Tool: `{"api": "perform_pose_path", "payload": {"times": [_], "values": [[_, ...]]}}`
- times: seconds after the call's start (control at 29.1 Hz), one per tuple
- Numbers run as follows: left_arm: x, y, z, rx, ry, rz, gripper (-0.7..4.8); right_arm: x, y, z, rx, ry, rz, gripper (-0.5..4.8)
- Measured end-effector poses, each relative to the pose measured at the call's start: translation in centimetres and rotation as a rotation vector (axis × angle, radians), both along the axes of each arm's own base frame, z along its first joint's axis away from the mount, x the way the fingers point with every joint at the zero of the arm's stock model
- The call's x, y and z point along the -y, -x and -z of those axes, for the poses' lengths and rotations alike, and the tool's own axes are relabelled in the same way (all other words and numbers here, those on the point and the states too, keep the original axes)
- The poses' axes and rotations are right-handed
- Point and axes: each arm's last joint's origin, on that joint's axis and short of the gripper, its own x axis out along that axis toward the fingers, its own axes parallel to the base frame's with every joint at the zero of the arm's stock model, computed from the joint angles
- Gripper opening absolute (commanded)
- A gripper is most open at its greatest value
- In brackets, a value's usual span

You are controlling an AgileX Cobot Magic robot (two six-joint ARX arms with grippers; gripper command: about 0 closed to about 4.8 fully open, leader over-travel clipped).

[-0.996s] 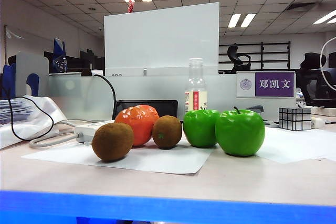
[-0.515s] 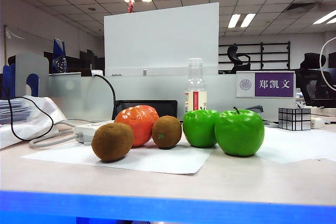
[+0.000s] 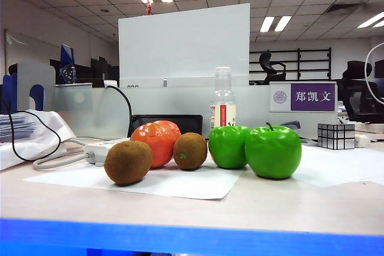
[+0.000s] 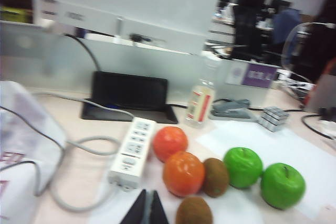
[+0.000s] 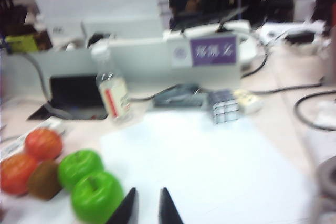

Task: Put the same fruits together.

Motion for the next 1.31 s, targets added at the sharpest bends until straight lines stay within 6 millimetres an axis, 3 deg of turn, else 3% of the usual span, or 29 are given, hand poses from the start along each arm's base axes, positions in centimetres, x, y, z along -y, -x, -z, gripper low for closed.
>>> {"api": "perform_pose_path", "payload": {"times": [0.17, 0.38, 0.62, 0.76, 1.1, 1.31], "values": [[0.3, -0.7, 0.8, 0.015, 0.061, 0.114, -0.04, -1.0, -0.9, 1.4, -0.013, -0.01, -0.124, 0.62], [0.3, -1.7, 2.7, -0.002, 0.079, 0.131, -0.04, -1.6, -1.9, 1.8, 0.081, -0.068, -0.13, 0.62], [0.3, -2.7, 5.2, -0.047, 0.103, 0.131, -0.04, -2.6, -3.4, 5.9, -0.03, -0.008, -0.125, 0.63], [0.2, -3.1, 6.3, -0.065, 0.112, 0.13, -0.04, -2.9, -3.9, 7.1, -0.037, -0.004, -0.125, 0.63], [0.2, -3.9, 9.6, -0.152, 0.112, 0.122, -0.04, -3.1, -4.2, 7.9, -0.047, 0.001, -0.124, 0.63], [0.1, -3.9, 9.7, -0.157, 0.11, 0.077, -0.04, -3.1, -4.2, 8.3, -0.059, 0.008, -0.125, 0.63]]}}
